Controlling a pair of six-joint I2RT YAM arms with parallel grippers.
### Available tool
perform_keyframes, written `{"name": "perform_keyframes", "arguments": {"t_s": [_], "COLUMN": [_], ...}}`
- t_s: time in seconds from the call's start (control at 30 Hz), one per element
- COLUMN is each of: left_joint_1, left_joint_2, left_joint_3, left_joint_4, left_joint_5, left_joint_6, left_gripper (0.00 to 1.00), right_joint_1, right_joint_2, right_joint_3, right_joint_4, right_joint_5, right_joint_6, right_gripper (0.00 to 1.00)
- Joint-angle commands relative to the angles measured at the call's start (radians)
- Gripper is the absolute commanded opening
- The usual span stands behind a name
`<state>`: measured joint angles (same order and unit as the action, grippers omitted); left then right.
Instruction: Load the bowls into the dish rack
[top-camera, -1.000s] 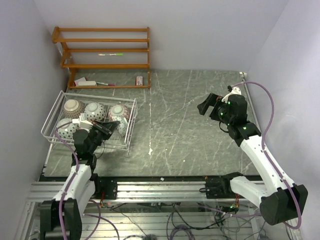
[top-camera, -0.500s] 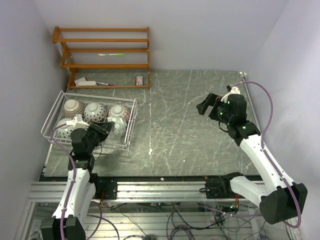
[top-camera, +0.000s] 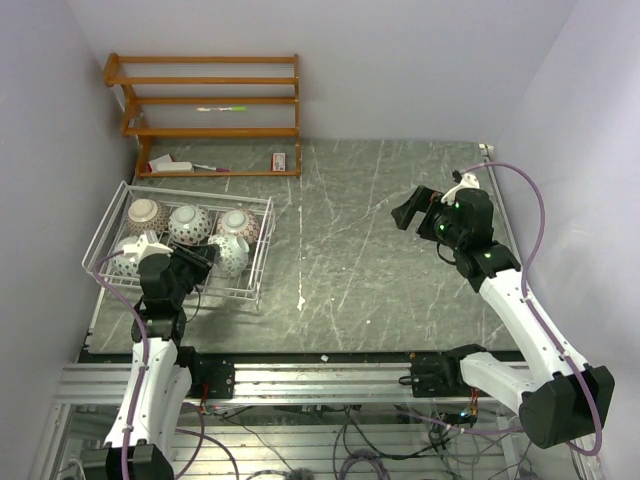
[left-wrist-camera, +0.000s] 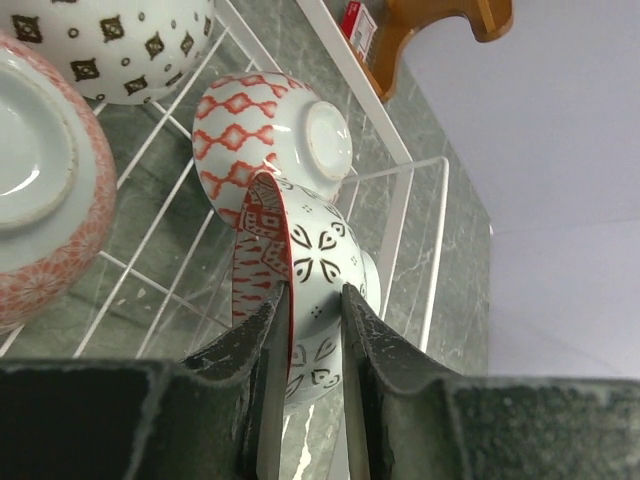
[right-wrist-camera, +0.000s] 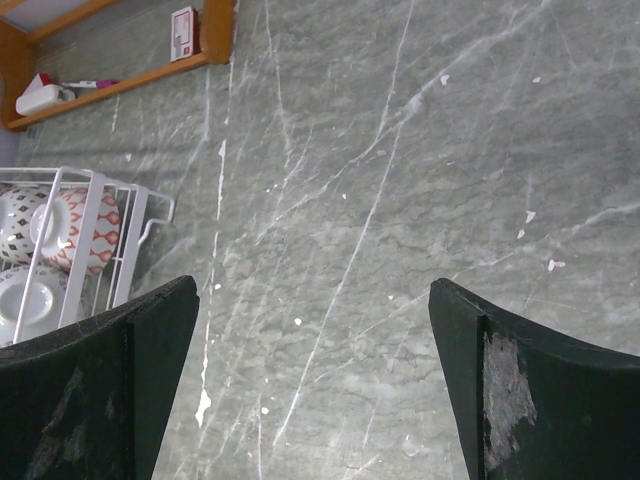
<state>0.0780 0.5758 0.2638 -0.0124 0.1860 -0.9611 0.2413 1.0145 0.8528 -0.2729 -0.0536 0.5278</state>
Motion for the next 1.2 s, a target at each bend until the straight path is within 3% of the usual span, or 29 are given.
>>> {"name": "perform_keyframes", "arguments": {"t_s": [0.0,0.4,0.63,0.93,1.17], "left_joint_1": [0.012,0.012,0.012,0.010,0.010], "left_joint_2": [0.050,0.128,0.069,0.115,0.072], "left_joint_3": [-0.061,-0.033,-0.023,0.026,0.103], "left_joint_4": [-0.344,-0.350,-0.375,-0.390,-0.444], "left_joint_5": [-0.097,-0.136,-0.155,-0.171,-0.190], "left_joint_6": [0.085,0.082,0.076,0.068,0.052], "left_gripper": [0.33,0.30,0.30,0.29,0.33], "right_joint_1": [-0.006,-0.006,-0.006,-0.005,-0.006], "right_joint_2": [0.009,0.009,0.014,0.019,0.028], "right_joint_3": [-0.016,-0.031,-0.033,-0.031,-0.010], "right_joint_4": [0.032,0.059,0.066,0.070,0.057], "right_joint_5": [-0.022,-0.050,-0.062,-0.075,-0.076], "right_joint_6": [0.009,0.028,0.026,0.027,0.018], "right_gripper": [1.00,1.00,1.00,1.00,1.00]}}
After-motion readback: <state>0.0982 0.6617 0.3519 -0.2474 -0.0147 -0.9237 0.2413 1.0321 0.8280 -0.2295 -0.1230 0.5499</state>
